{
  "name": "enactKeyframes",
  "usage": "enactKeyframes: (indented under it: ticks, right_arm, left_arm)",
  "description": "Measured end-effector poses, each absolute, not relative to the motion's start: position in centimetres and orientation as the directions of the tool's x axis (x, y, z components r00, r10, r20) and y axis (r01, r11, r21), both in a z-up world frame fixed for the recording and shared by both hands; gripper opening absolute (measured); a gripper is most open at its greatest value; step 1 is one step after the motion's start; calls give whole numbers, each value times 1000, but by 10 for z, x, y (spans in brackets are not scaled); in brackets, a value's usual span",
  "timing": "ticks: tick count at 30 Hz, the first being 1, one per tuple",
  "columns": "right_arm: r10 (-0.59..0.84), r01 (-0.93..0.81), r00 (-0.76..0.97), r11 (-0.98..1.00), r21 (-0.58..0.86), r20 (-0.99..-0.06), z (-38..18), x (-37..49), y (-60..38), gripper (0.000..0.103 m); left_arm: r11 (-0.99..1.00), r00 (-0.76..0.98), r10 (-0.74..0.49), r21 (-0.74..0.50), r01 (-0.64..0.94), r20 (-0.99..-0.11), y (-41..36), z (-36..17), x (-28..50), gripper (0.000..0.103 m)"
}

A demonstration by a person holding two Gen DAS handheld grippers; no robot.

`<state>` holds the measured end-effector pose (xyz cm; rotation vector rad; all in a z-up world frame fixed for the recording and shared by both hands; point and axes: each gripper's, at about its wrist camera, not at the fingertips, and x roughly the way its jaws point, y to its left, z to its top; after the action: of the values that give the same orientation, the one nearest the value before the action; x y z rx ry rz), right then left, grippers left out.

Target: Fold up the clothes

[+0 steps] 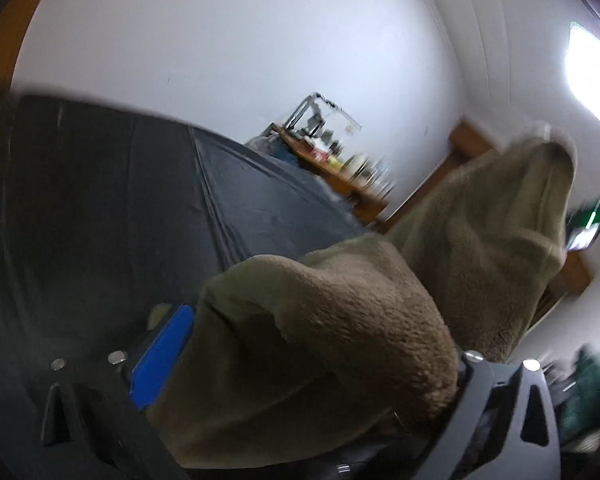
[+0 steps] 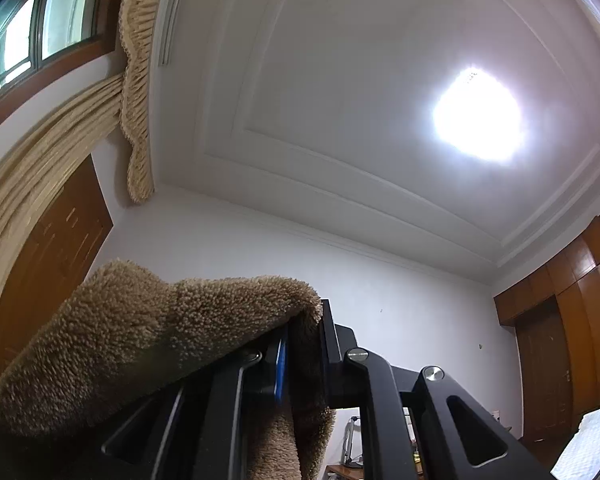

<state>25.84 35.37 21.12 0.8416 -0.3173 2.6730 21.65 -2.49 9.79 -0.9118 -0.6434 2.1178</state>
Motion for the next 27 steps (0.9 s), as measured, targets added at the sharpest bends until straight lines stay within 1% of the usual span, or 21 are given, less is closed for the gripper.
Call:
enactKeyframes:
  ticks: [2,3,4,6,9,11,14,15,17,20,22,23,26,27]
  right_arm:
    - [233,-363,-780,-925,-116,581,210,256,356,13]
    - [233,-362,-782,-925,-117,579,209,255,358,13]
    - [232,-361,-784,-925,-119,576,208,254,358,13]
    - [227,-359,-790,-924,-129,569,202,252,357,13]
    - [221,-356,-799,-924,-144,559,193,249,356,13]
    - [218,-351,-806,-925,-147,550,191,246,353,13]
    - [213,-346,-816,-924,-161,537,188,240,346,13]
    - [211,-346,-820,-923,-167,533,185,240,346,13]
    - [209,-347,-824,-921,-178,527,178,241,347,13]
    - [211,-355,-828,-914,-194,520,172,241,344,13]
    - [211,-355,-835,-912,-204,507,174,237,342,14]
    - [211,-353,-841,-912,-209,499,177,233,340,14]
    - [201,-335,-858,-916,-219,472,187,220,332,14]
    - [196,-332,-862,-915,-228,467,188,216,329,13]
  left_arm:
    - [-574,-489,790,-726,-378,-370,-37,91,210,103]
    - [-594,-528,765,-721,-356,-370,-47,88,212,103]
    - [-629,-561,736,-690,-359,-379,-48,91,217,103]
    - [-706,-623,677,-587,-396,-392,-40,106,224,103]
    - [-741,-652,656,-489,-460,-380,-30,109,239,103]
    - [-694,-620,701,-534,-482,-352,-30,107,228,103]
    - [-562,-553,790,-673,-481,-264,-41,93,206,103]
    - [-507,-539,813,-724,-468,-221,-46,89,199,103]
    - [-492,-547,813,-737,-464,-199,-53,84,201,103]
    - [-591,-607,764,-615,-522,-219,-50,94,215,103]
    - [-669,-647,725,-462,-582,-237,-41,100,233,103]
    - [-698,-664,710,-363,-617,-237,-32,105,245,103]
    - [-732,-701,679,-118,-672,-219,-23,123,283,103]
    - [-735,-715,664,-16,-678,-217,-13,126,296,103]
